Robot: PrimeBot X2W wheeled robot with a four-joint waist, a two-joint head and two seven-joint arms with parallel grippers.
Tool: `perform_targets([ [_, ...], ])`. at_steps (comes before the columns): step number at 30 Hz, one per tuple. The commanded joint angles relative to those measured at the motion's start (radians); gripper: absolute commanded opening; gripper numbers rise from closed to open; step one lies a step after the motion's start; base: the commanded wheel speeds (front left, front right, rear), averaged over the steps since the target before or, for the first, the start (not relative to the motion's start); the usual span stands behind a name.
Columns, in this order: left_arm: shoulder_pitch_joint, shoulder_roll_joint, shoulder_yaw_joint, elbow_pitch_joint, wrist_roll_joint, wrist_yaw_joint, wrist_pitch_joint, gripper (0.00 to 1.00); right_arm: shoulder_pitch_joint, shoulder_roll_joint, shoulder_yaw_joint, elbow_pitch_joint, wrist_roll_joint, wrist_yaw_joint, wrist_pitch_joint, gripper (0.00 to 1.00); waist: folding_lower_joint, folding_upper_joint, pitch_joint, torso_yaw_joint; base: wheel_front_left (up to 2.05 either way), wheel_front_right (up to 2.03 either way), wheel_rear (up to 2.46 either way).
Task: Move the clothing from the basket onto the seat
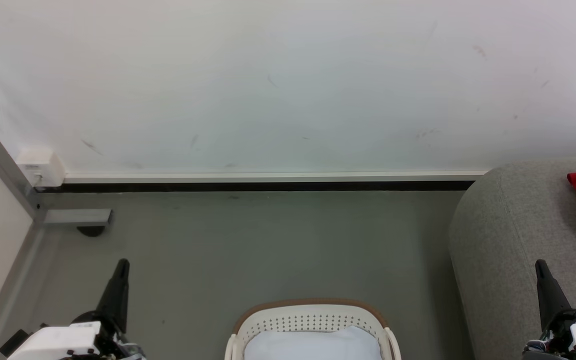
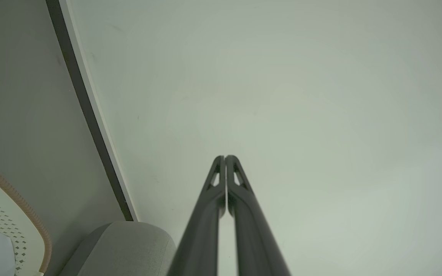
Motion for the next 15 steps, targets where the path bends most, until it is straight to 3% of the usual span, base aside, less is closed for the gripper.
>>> perform_targets([
  [1, -0.010, 0.002, 0.003, -0.002, -0.012, -0.002, 0.003, 0.00, -0.012, -0.011, 0.000, -0.002, 0.009, -0.002, 0.001, 0.00, 0.0000, 0.0000, 0.000, 0.000, 0.00, 0.00, 0.00],
  [15, -0.010, 0.002, 0.003, -0.002, -0.012, -0.002, 0.003, 0.00, -0.010, -0.016, 0.009, -0.002, 0.019, -0.002, -0.009, 0.00, 0.0000, 0.0000, 0.000, 0.000, 0.00, 0.00, 0.00],
])
